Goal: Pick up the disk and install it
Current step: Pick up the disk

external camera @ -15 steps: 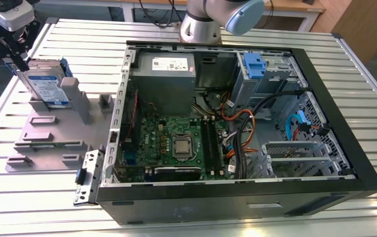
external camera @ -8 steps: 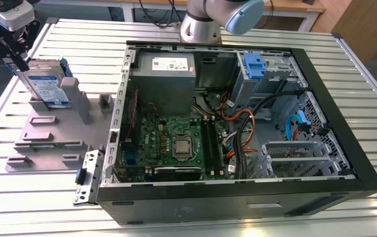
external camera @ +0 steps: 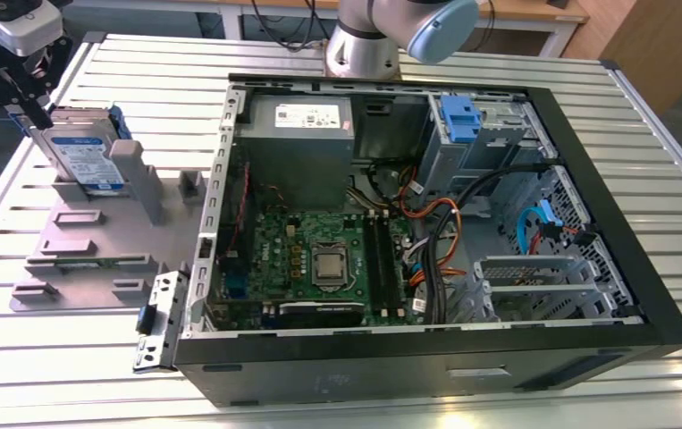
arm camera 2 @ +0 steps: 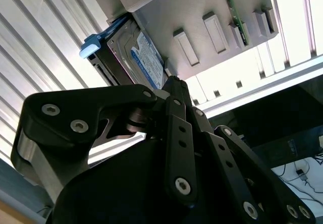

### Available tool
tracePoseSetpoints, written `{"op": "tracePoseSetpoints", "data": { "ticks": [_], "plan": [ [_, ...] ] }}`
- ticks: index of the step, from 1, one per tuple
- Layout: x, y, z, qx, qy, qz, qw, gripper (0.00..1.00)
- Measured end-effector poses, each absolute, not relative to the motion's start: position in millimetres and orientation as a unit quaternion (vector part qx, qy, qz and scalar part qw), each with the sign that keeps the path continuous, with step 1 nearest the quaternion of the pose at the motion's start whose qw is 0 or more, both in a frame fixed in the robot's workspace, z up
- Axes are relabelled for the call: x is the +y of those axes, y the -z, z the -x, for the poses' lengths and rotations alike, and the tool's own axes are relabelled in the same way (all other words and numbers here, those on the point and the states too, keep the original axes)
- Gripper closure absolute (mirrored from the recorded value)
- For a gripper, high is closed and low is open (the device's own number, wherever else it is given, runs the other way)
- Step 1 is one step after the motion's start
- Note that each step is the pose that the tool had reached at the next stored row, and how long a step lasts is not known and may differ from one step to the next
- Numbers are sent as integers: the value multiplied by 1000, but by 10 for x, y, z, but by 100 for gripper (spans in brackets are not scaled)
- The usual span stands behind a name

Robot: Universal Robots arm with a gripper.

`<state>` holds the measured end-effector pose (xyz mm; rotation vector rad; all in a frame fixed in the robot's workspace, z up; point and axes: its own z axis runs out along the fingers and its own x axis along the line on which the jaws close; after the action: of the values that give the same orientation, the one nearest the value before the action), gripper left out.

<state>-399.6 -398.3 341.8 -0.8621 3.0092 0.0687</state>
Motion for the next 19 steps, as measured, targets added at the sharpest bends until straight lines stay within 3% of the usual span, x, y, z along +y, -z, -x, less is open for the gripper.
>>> {"op": "tracePoseSetpoints", "data": {
  "ticks": [19],
  "plan": [
    [-3983,-3418,3996,960,-22,281,5,89]
  ]
}}
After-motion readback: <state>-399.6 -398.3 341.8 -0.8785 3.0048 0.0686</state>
